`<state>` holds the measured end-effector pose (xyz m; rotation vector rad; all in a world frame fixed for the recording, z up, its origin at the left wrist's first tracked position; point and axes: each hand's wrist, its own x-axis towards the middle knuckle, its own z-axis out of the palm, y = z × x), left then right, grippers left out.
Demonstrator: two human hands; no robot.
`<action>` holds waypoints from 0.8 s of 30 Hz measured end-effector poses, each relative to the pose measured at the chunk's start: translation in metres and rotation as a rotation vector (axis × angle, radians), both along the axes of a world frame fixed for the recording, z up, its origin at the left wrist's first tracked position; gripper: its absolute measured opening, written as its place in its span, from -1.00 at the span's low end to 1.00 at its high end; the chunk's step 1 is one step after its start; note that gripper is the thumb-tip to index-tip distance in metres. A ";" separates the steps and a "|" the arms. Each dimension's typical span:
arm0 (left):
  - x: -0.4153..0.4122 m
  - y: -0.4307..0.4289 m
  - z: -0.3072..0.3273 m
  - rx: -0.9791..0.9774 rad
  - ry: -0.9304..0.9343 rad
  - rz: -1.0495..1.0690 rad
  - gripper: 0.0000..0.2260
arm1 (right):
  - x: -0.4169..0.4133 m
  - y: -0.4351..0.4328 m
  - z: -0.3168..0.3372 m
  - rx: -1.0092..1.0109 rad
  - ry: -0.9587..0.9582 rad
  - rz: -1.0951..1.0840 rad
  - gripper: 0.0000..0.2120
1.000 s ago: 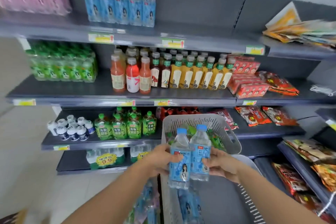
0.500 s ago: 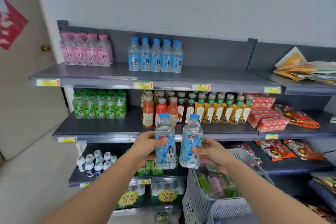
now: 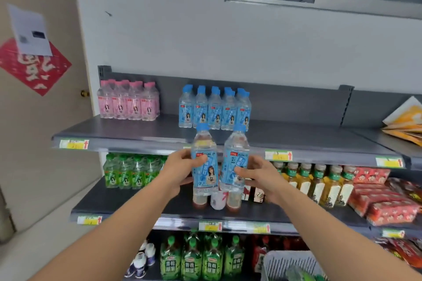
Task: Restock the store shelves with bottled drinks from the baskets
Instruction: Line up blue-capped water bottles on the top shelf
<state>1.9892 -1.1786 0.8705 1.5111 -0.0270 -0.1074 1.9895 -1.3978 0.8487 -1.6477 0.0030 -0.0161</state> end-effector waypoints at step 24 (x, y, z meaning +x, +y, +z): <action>0.212 0.125 0.075 -0.021 -0.187 0.059 -0.81 | 0.246 0.132 0.047 -0.109 -0.086 -0.121 -0.51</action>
